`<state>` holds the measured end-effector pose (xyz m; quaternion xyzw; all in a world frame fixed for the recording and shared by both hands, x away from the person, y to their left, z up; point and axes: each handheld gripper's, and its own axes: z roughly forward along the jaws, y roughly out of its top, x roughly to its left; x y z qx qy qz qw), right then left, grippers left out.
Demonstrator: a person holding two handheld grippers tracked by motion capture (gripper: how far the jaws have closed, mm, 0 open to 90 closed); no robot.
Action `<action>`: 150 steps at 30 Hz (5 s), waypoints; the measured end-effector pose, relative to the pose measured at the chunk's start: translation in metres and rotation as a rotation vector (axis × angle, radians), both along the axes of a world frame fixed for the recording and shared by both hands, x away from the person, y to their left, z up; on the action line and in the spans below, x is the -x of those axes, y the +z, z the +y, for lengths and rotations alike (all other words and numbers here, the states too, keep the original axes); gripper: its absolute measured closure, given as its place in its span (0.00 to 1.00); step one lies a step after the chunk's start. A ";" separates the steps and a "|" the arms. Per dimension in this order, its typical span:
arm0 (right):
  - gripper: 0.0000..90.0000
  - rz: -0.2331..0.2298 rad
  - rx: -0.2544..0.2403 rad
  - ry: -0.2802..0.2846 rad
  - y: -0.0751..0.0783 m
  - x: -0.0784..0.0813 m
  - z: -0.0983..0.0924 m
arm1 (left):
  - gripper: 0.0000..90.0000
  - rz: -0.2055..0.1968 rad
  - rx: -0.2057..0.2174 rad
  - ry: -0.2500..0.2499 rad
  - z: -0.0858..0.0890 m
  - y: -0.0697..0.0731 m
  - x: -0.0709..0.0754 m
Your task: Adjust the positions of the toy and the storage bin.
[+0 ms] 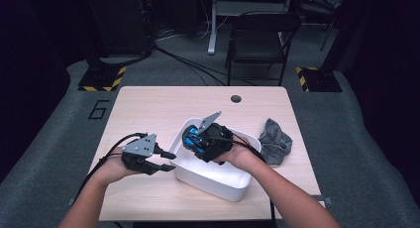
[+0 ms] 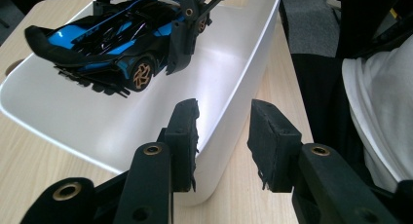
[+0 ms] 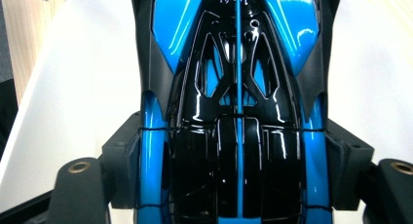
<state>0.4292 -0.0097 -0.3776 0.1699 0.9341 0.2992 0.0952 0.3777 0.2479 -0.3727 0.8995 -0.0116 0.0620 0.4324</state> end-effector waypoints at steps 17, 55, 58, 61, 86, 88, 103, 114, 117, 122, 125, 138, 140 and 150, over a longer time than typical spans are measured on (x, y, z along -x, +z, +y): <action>0.29 0.018 0.031 0.033 -0.010 0.005 0.014 | 0.65 0.025 0.011 0.052 0.014 -0.018 0.004; 0.29 0.058 0.105 0.057 -0.031 0.012 0.027 | 0.53 0.076 0.011 0.127 0.023 -0.053 0.001; 0.29 0.062 0.110 0.056 -0.033 0.010 0.028 | 0.53 0.077 0.013 0.132 0.022 -0.054 0.000; 0.29 0.066 0.113 0.053 -0.035 0.010 0.028 | 0.53 0.082 0.019 0.128 0.022 -0.055 0.001; 0.29 0.098 0.161 0.044 -0.051 0.005 0.035 | 0.54 0.093 0.024 0.124 0.019 -0.062 0.000; 0.29 0.100 0.161 0.045 -0.052 0.005 0.035 | 0.54 0.093 0.024 0.124 0.019 -0.062 0.000; 0.29 0.129 0.179 0.033 -0.055 0.002 0.035 | 0.55 0.096 0.020 0.124 0.019 -0.063 0.000; 0.29 0.146 0.186 0.030 -0.057 0.000 0.035 | 0.55 0.096 0.021 0.125 0.019 -0.063 0.000; 0.29 0.157 0.192 0.027 -0.058 0.000 0.035 | 0.55 0.097 0.020 0.123 0.019 -0.063 0.000; 0.29 0.157 0.194 0.028 -0.058 -0.001 0.035 | 0.55 0.096 0.019 0.124 0.019 -0.063 0.000; 0.29 0.167 0.200 0.031 -0.059 -0.002 0.035 | 0.55 0.096 0.019 0.124 0.019 -0.063 0.000; 0.27 0.159 0.204 0.017 -0.060 -0.001 0.035 | 0.55 0.093 0.018 0.121 0.018 -0.063 0.000; 0.27 0.165 0.211 0.017 -0.061 0.000 0.035 | 0.55 0.092 0.018 0.121 0.018 -0.063 0.000; 0.26 0.149 0.156 0.019 -0.051 -0.002 0.034 | 0.55 0.094 0.022 0.123 0.018 -0.063 0.000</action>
